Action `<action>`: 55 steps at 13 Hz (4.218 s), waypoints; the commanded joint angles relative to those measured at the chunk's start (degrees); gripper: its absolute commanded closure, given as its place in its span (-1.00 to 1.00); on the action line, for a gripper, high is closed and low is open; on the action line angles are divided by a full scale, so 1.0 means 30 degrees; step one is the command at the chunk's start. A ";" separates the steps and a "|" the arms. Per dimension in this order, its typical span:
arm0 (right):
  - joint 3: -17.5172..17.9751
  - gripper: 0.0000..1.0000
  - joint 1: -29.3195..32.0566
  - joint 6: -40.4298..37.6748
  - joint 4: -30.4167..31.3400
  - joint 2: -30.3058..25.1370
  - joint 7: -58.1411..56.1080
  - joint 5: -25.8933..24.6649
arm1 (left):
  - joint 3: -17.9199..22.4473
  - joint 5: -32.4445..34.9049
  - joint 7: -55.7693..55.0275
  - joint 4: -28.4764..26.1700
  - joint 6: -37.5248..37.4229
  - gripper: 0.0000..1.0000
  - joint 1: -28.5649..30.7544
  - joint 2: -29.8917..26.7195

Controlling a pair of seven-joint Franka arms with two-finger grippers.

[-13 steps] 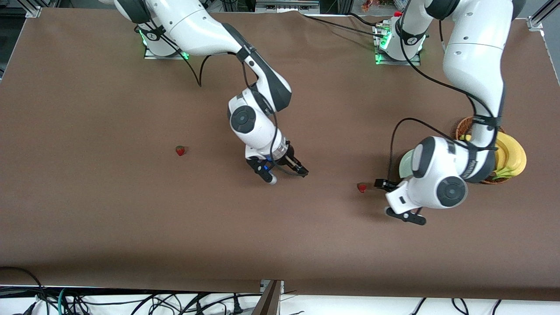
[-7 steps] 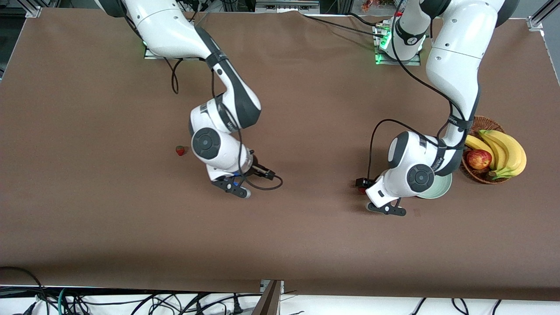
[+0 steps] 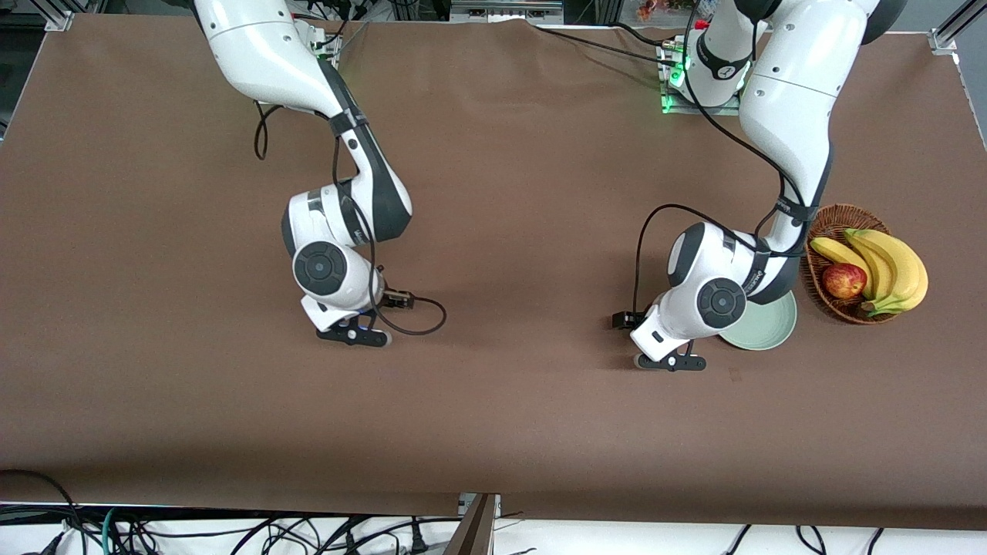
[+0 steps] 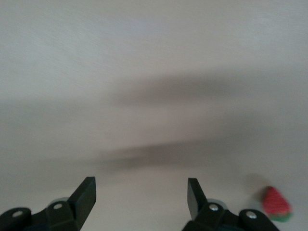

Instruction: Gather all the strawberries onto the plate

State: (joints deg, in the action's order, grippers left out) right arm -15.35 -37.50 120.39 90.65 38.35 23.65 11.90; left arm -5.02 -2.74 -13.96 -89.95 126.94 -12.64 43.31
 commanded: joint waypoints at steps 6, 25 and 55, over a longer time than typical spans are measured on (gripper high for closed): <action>-0.1236 -0.69 -0.0186 0.7617 1.1553 -0.5485 -0.4421 -0.1009 | 0.0063 0.0854 -0.1552 -0.0748 0.0899 -0.36 -0.0094 -0.0493; -0.1855 0.46 -0.0215 0.8885 1.2120 -0.5282 -0.5747 -0.0541 | 0.0121 0.1002 0.0515 -0.0572 -0.0616 1.00 0.0840 -0.1601; 0.5909 -0.98 -0.1332 0.5205 -0.7190 0.3540 1.7874 0.1549 | -0.0370 0.0150 0.4169 -0.5963 0.1836 -1.00 0.1781 -0.5152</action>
State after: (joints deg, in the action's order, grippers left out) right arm 2.12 -43.30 142.57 68.85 51.70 79.63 20.17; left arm -3.23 -2.54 4.32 -108.62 132.71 -7.02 27.72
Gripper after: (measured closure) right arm 0.009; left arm 0.000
